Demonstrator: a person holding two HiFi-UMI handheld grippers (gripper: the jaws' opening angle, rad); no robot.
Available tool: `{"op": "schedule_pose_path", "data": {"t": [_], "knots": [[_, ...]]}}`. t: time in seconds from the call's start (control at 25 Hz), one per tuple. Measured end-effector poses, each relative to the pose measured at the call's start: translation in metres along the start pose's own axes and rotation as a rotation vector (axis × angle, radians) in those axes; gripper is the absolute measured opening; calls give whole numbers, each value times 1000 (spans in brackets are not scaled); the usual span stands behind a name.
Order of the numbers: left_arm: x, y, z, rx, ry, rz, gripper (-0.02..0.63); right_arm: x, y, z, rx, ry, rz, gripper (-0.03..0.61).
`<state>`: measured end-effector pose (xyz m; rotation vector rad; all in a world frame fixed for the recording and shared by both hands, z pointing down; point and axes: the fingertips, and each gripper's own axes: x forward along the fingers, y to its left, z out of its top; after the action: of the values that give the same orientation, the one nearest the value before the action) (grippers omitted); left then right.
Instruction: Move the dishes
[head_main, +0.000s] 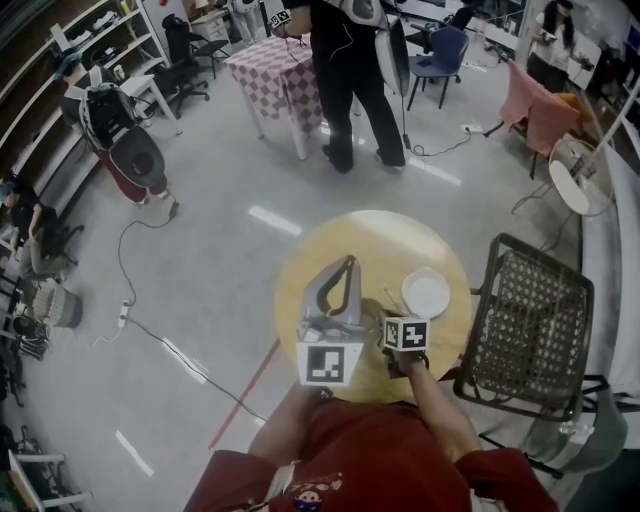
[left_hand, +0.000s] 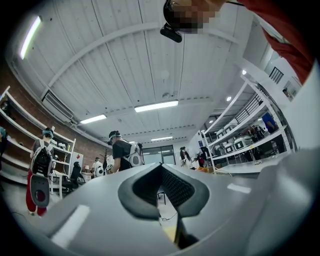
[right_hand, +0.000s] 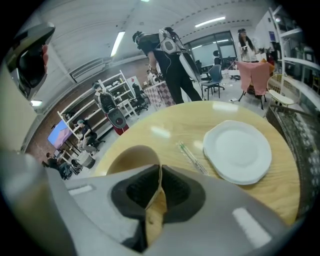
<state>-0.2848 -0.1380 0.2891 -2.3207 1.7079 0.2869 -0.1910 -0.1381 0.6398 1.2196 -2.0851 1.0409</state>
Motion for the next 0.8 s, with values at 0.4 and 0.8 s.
{"op": "schedule_pose_path", "data": {"t": [0.4,0.8], "knots": [[2,-8,0,14,-2,-26,8,-28,5,33,17,-97,7,18],[2,-14,0,-5,-13,-38,8,-70,14,69,39,-224,21,18]]}}
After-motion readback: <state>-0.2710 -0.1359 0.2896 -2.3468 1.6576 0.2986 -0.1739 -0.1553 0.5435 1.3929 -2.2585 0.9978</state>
